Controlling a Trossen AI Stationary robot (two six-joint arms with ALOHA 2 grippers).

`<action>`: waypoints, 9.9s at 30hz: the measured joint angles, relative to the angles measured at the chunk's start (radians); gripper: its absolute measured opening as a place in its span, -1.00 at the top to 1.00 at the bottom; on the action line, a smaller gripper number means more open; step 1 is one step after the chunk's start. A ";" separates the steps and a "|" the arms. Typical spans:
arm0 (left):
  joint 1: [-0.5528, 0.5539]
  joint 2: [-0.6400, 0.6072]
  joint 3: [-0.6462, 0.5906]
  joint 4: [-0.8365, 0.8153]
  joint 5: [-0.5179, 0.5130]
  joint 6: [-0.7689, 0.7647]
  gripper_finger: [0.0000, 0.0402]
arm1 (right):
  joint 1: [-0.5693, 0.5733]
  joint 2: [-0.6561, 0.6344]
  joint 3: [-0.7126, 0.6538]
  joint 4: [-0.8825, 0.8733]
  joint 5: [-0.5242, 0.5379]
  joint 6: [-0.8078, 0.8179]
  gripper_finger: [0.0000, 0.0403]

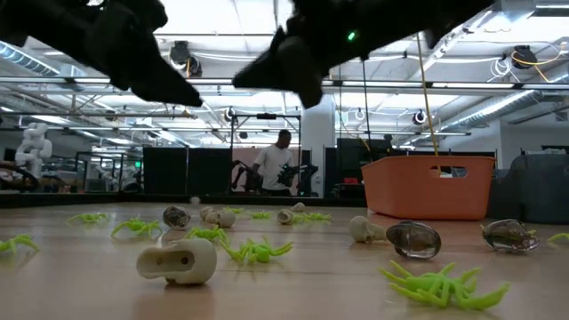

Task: Sort Halloween decoration
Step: Put the white skull toy into the black bin

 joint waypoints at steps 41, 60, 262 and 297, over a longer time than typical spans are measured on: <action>1.179 0.350 0.016 0.062 0.267 -0.294 0.12 | -0.242 -0.001 0.000 -0.120 -0.447 0.265 0.67; 1.126 0.351 0.103 -0.198 0.115 -0.345 0.12 | -0.222 -0.001 -0.001 -0.145 -0.448 0.266 0.67; 0.941 0.567 0.543 -0.502 0.901 0.210 1.00 | -0.177 0.016 -0.013 -0.322 -0.431 0.501 0.67; 0.431 0.386 0.430 -0.010 0.868 0.018 1.00 | -0.158 -0.055 -0.388 0.511 -0.338 0.621 0.18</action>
